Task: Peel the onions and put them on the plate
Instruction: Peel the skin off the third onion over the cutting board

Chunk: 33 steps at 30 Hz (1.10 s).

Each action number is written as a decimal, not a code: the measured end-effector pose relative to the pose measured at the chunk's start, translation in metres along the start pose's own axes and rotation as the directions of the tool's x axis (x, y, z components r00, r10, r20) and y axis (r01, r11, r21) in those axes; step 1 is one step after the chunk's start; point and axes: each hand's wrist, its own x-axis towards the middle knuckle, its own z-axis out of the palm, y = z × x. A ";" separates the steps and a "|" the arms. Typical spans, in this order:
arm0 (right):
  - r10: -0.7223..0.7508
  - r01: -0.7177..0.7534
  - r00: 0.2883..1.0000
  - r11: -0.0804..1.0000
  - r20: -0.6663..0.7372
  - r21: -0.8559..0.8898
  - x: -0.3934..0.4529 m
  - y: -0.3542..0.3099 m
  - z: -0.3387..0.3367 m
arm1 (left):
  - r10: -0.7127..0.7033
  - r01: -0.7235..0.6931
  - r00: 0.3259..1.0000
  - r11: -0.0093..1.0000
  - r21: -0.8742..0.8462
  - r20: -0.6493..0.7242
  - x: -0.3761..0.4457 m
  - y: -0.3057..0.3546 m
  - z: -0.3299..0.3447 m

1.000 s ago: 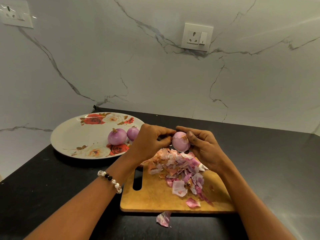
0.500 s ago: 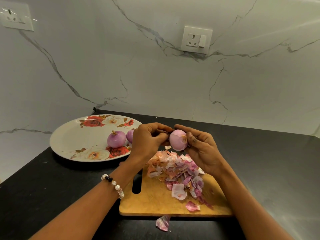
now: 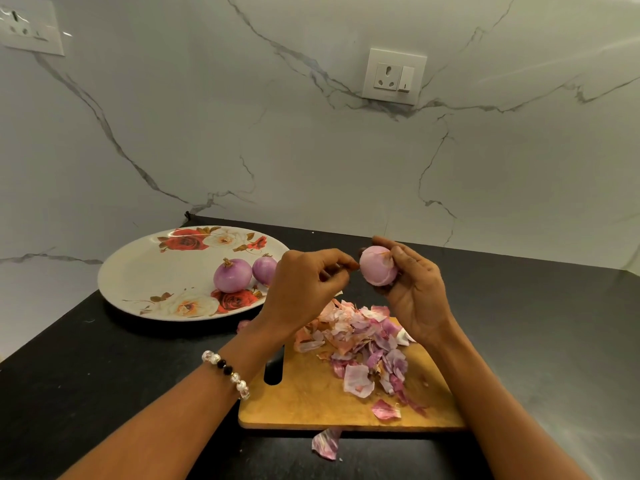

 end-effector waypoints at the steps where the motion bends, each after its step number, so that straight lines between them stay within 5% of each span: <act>1: -0.007 0.006 1.000 0.999 -0.002 -0.031 0.000 0.001 -0.001 | 0.012 -0.012 1.000 1.000 0.012 -0.006 0.000 0.000 0.000; 22: 0.028 -0.016 0.999 0.951 0.037 -0.310 -0.005 0.008 0.002 | 0.144 -0.154 0.984 0.984 0.094 0.105 0.003 -0.002 -0.002; 33: -0.047 0.099 0.988 0.927 0.150 -0.362 -0.008 0.008 0.005 | 0.064 -0.057 0.997 0.985 0.161 -0.038 0.002 -0.002 0.002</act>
